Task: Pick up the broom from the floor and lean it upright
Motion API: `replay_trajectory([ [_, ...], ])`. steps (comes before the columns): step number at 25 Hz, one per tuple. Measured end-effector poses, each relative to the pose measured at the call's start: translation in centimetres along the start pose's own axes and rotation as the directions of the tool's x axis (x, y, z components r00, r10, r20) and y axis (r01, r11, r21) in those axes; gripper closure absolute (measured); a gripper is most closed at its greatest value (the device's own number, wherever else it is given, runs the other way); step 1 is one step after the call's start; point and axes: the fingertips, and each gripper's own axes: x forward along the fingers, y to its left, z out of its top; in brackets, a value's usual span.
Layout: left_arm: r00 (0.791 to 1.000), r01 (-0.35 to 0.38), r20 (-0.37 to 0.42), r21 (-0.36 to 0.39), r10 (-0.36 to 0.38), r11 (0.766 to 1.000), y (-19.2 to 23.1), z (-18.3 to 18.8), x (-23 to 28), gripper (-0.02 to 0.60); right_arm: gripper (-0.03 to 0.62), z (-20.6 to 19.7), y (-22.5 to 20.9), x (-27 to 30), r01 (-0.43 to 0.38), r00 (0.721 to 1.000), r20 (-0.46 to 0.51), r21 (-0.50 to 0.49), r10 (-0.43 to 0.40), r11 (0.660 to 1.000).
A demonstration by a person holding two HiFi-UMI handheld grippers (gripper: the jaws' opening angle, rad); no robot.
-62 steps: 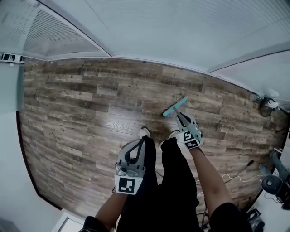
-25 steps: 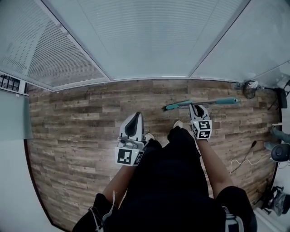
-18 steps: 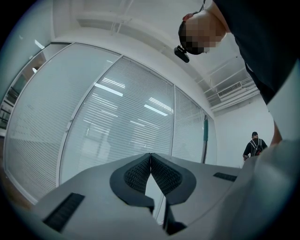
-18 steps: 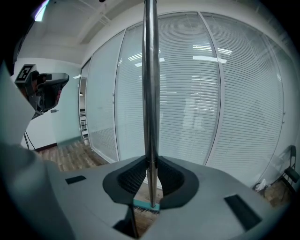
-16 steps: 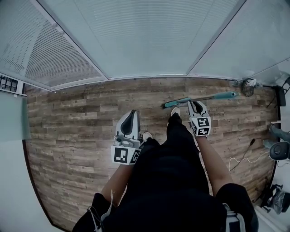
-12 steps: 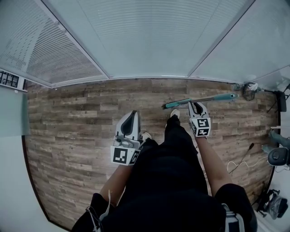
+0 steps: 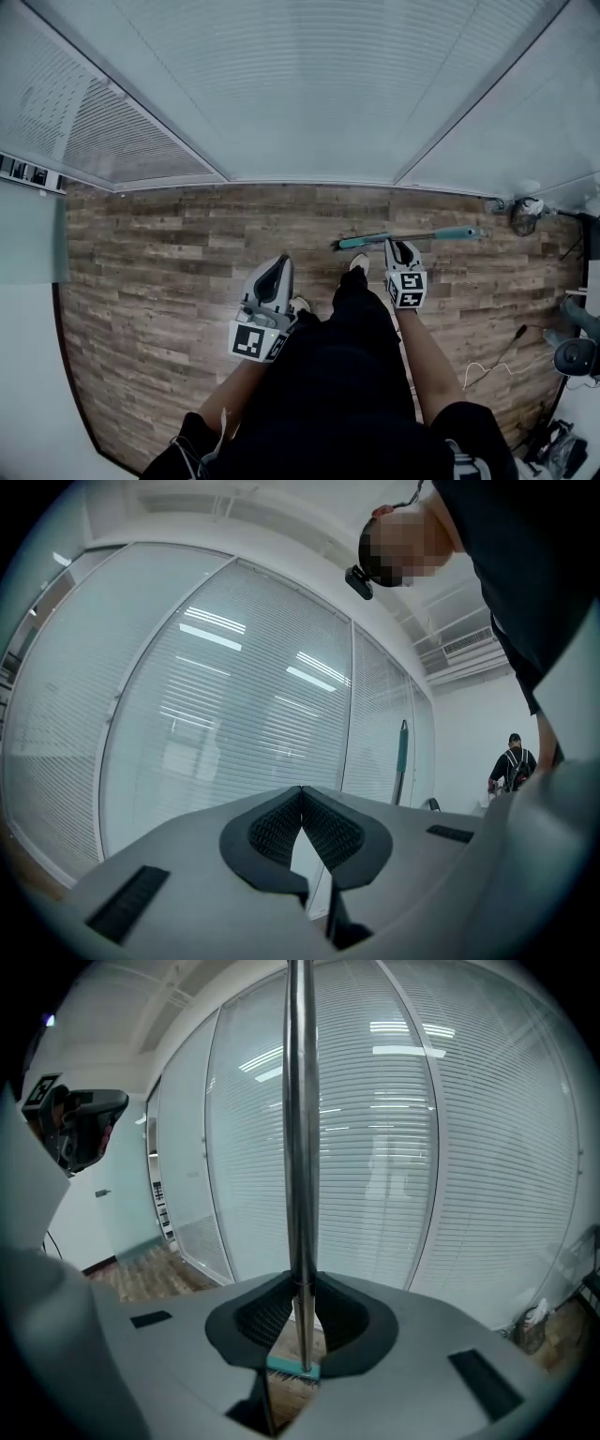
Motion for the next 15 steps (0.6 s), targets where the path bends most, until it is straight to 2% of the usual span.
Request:
replay_trajectory([
  [4, 0.999, 0.021, -0.039, -0.037, -0.023, 0.999, -1.4, -1.3, 5.1, 0.563, 0.514, -0.9, -3.0, 1.8, 0.014, 1.000, -0.019, 0.038, -0.013, 0.999],
  [10, 0.991, 0.076, -0.106, -0.019, -0.078, 0.997, -3.2, -2.8, 13.7, 0.563, 0.514, -1.3, -8.4, 4.2, 0.054, 0.998, -0.027, 0.109, -0.051, 0.993],
  [15, 0.990, 0.087, -0.111, 0.003, -0.086, 0.996, -3.8, -2.3, 18.3, 0.563, 0.514, -2.4, -12.2, 5.3, 0.073, 0.996, -0.053, 0.155, -0.066, 0.985],
])
